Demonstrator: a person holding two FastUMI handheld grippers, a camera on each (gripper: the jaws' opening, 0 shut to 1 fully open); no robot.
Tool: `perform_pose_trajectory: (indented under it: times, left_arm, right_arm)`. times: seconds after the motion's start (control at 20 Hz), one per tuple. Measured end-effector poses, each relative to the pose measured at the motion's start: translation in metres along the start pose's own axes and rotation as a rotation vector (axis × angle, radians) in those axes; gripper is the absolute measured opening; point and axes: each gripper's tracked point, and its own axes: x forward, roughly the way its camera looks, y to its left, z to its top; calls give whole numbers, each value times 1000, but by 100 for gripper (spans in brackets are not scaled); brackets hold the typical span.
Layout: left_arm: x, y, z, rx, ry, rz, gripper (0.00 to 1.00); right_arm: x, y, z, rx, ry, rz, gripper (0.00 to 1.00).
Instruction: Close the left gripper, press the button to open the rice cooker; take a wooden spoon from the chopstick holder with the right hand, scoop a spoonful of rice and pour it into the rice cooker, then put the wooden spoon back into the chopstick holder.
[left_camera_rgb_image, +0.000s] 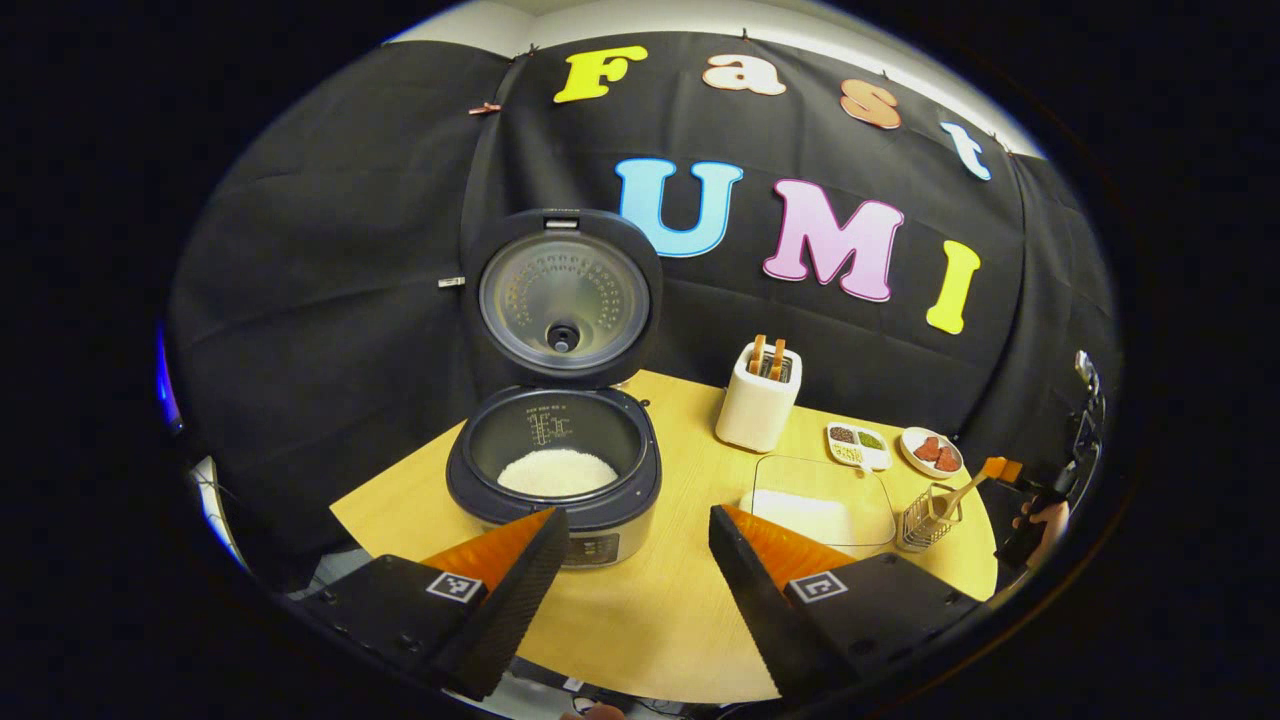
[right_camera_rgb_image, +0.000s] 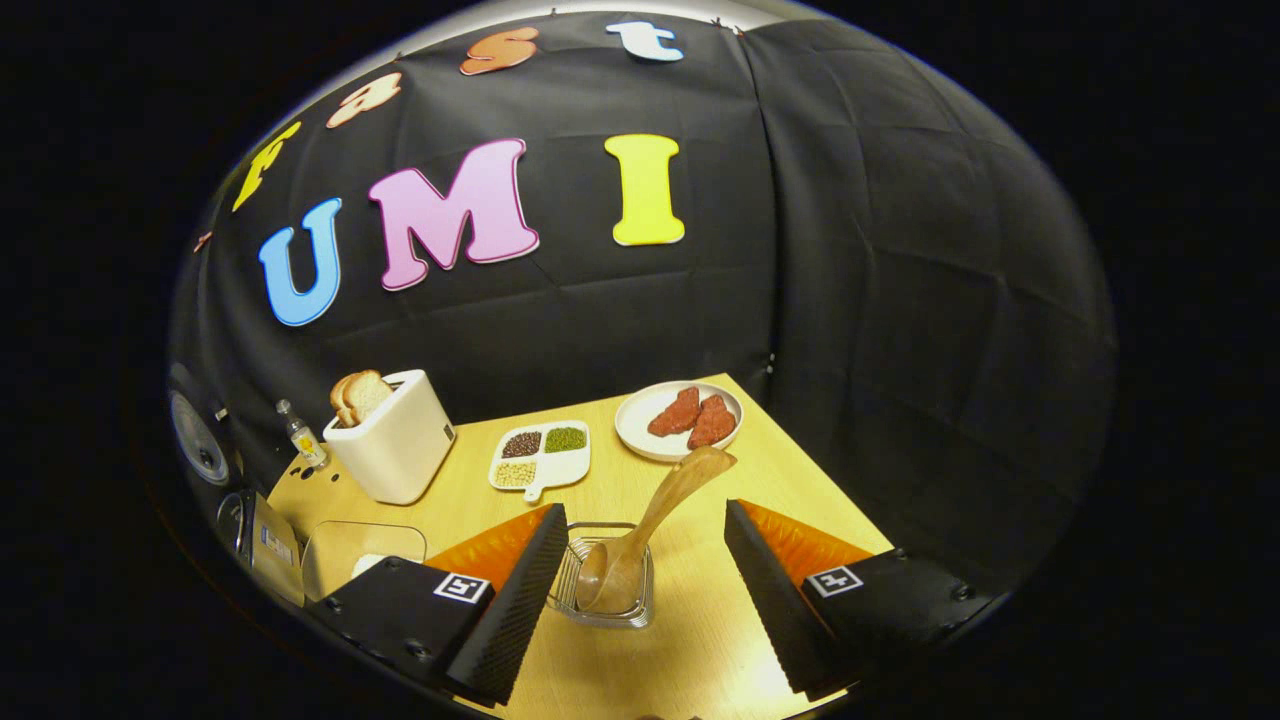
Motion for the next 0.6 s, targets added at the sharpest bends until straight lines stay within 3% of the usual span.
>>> perform_pose_trajectory:
  times: [0.45, 0.55, 0.6]
  left_arm:
    - [-6, -22, -20, 39, 63, 82, 95]
    - [-7, -30, -28, 31, 74, 83, 95]
    - [-7, -35, -29, 31, 76, 80, 95]
  right_arm:
    - [75, -12, -20, 176, 104, 8, 97]
    - [83, -11, -25, 227, 134, 9, 85]
    - [85, -13, -27, 248, 147, 10, 63]
